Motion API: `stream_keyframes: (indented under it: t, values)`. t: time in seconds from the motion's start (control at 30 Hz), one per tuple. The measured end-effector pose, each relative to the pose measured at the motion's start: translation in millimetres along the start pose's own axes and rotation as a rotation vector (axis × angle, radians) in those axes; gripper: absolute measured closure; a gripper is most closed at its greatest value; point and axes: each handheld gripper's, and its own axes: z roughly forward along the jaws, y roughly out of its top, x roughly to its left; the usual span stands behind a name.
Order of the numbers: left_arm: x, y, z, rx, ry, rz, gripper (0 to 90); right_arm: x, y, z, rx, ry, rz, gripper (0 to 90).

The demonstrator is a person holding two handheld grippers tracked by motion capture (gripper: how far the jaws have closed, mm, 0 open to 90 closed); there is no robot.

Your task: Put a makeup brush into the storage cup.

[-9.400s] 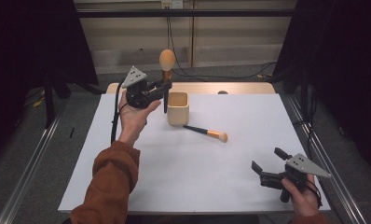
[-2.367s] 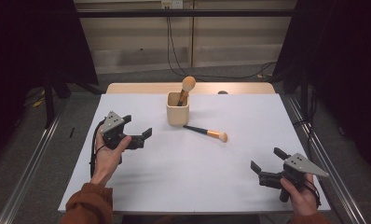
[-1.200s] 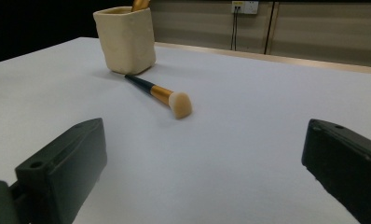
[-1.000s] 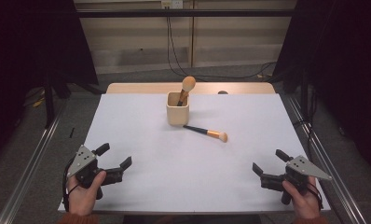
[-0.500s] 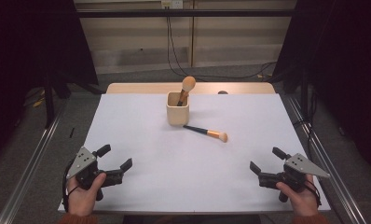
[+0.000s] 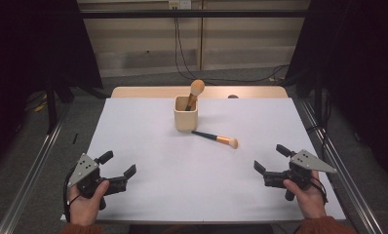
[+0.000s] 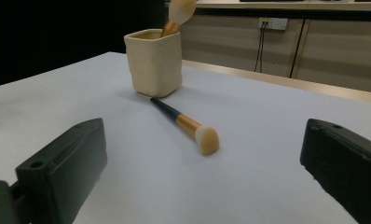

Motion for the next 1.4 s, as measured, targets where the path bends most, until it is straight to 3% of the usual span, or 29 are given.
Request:
stream_keyframes:
  t: [0.4,0.67,0.87,1.4]
  values:
    - [0.8,0.3,-0.4,-0.009,0.006,0.008,3.1,-8.4,20.9,29.3,0.032,0.031,0.003,0.4]
    - [2.9,0.3,1.5,-0.014,-0.006,-0.012,3.1,-15.1,41.3,52.3,0.008,0.03,0.02,0.0]
    - [4.7,0.4,-0.3,-0.015,0.003,-0.004,3.0,-16.4,50.7,70.3,-0.016,0.021,0.033,0.2]
    - [5.2,-0.2,-1.0,-0.004,-0.006,0.003,3.0,-18.9,69.0,114.1,-0.008,0.023,-0.019,0.6]
